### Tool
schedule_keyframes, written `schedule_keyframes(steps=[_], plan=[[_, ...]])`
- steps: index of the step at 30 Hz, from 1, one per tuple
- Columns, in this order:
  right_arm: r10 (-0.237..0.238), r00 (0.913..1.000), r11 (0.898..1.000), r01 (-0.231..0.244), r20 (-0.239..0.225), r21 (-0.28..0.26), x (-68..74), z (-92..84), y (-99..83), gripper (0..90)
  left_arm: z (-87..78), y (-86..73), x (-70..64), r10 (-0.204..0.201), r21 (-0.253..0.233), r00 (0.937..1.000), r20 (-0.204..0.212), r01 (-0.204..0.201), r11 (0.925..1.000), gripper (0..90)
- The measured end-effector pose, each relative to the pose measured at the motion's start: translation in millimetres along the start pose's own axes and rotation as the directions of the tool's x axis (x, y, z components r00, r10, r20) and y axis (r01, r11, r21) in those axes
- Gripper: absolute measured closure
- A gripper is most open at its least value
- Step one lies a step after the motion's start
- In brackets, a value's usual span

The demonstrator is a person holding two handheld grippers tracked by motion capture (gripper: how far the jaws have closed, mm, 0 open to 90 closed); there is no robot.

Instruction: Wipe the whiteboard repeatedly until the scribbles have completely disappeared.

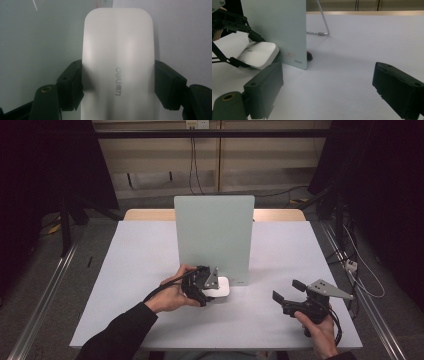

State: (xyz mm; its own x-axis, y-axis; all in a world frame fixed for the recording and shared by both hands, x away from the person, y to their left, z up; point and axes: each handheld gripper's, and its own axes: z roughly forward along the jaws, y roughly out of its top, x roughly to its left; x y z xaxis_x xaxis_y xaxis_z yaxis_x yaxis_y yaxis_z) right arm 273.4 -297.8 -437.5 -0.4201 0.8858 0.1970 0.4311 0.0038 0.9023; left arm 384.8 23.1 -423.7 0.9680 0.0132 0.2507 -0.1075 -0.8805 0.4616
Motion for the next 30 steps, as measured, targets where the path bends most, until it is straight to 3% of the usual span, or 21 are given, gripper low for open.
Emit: schedule_keyframes(steps=[4,7,10,12,15,19,24,29,30], plan=[[-0.001,1.0,1.0,0.001,-0.001,-0.001,0.1,-0.1,0.0,9.4,7.9,17.4,0.5,0.031,0.009,0.9995,0.003,-0.031,0.9995,31.0],[-0.001,1.0,1.0,0.001,-0.002,-0.001,0.0,-0.4,0.0,9.4,11.8,27.8,1.6,0.022,-0.002,0.9997,0.008,-0.022,0.9998,31.0],[-0.002,1.0,1.0,0.002,-0.004,-0.002,-0.2,-0.5,-0.1,9.4,12.2,38.0,1.5,0.007,-0.028,0.9998,-0.019,-0.008,0.9996,31.0],[-0.002,1.0,1.0,0.002,-0.004,-0.002,-0.3,-0.7,-0.1,9.4,12.1,38.6,2.9,0.013,-0.018,0.9999,-0.011,-0.013,0.9997,31.0],[-0.001,1.0,1.0,0.001,-0.004,-0.002,-0.5,-1.2,-0.3,9.4,10.4,33.2,3.3,0.006,0.011,1.0,0.002,-0.006,0.9999,31.1],[0.0,1.0,1.0,0.0,-0.004,-0.002,-0.7,-1.7,-0.3,9.4,2.4,14.5,3.6,-0.005,0.026,1.0,0.005,0.005,0.9996,31.0],[0.002,1.0,1.0,-0.002,-0.001,-0.001,-0.1,-1.4,-0.1,9.4,-11.2,-14.7,5.2,-0.062,0.022,0.9981,0.007,0.062,0.9978,31.1],[0.0,1.0,1.0,0.0,-0.001,-0.002,0.4,-0.7,0.1,9.4,-15.4,-19.5,9.1,-0.077,0.045,0.9966,0.03,0.076,0.9961,31.0],[0.0,1.0,1.0,0.0,0.0,-0.001,0.4,-0.7,0.1,9.4,-14.6,-17.4,11.3,-0.063,0.062,0.9971,0.044,0.06,0.9963,31.0]])
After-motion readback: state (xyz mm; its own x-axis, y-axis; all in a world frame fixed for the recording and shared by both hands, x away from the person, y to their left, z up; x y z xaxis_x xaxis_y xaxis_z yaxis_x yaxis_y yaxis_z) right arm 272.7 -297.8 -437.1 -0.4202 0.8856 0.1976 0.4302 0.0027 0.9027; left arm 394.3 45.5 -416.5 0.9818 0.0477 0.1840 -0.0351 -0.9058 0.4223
